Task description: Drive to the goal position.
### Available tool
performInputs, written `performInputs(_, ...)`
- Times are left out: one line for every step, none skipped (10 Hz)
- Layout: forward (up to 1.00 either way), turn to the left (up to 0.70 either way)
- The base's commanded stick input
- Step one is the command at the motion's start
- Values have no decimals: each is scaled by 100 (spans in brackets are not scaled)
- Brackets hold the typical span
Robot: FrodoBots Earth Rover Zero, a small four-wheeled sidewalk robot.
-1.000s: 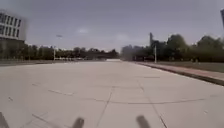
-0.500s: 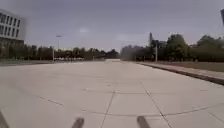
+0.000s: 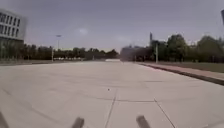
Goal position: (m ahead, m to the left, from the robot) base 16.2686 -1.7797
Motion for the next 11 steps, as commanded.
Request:
performInputs(70, 0)
performInputs(70, 0)
performInputs(70, 0)
performInputs(70, 0)
performInputs(70, 0)
performInputs(70, 0)
performInputs(70, 0)
performInputs(70, 0)
performInputs(70, 0)
performInputs(70, 0)
performInputs(70, 0)
